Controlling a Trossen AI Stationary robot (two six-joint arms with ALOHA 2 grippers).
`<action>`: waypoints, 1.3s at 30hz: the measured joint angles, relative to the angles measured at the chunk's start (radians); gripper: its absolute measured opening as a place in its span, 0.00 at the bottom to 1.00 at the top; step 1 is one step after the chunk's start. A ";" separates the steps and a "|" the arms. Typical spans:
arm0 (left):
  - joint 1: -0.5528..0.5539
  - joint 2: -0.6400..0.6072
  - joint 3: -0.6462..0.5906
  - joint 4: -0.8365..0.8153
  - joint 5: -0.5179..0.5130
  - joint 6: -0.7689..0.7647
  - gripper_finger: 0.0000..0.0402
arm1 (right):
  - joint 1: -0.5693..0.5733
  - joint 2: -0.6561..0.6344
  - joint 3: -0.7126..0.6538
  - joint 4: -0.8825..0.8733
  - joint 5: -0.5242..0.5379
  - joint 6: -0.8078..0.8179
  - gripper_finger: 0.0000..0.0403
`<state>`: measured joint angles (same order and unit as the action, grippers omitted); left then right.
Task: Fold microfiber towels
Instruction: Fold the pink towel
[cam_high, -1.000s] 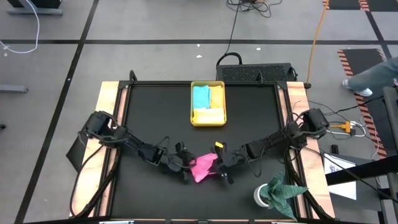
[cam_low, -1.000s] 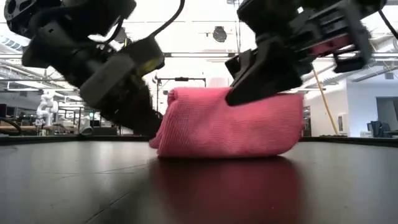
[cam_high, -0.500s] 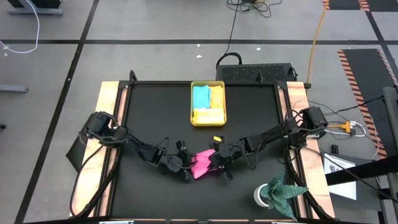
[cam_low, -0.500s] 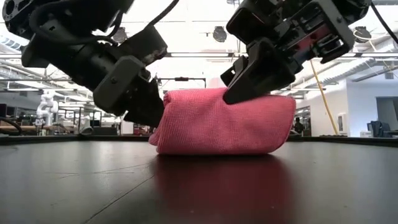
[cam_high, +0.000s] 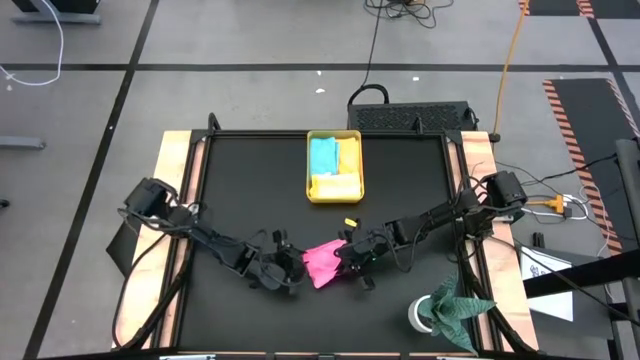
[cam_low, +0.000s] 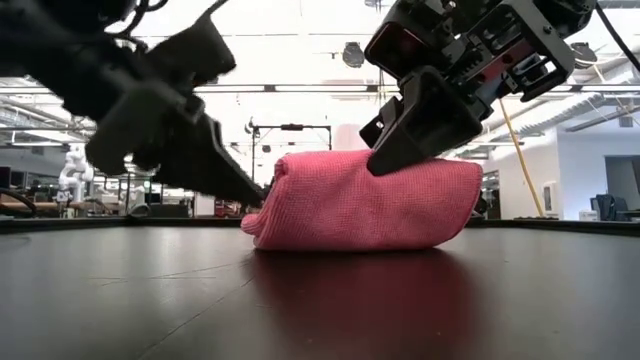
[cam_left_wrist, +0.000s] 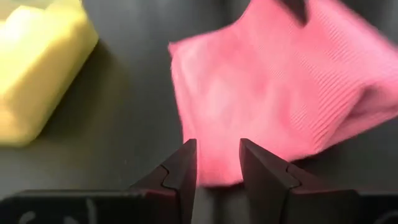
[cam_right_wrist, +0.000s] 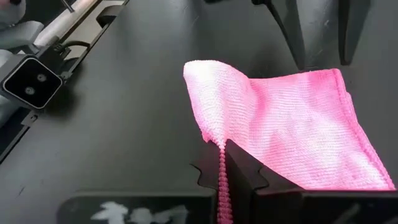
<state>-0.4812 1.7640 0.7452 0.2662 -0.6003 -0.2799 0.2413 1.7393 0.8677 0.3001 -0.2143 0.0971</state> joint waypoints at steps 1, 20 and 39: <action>0.000 0.011 0.000 -0.008 -0.008 -0.022 0.30 | 0.000 -0.003 0.000 -0.002 0.000 0.000 0.00; 0.053 0.155 -0.001 0.197 -0.014 0.060 0.30 | -0.106 0.006 0.000 -0.060 0.002 0.075 0.00; -0.007 0.037 0.000 0.162 -0.100 0.067 0.30 | -0.113 -0.031 0.000 -0.126 0.029 0.116 0.00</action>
<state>-0.4881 1.8014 0.7450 0.4283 -0.7006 -0.2125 0.1280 1.7088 0.8680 0.1742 -0.1850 0.2132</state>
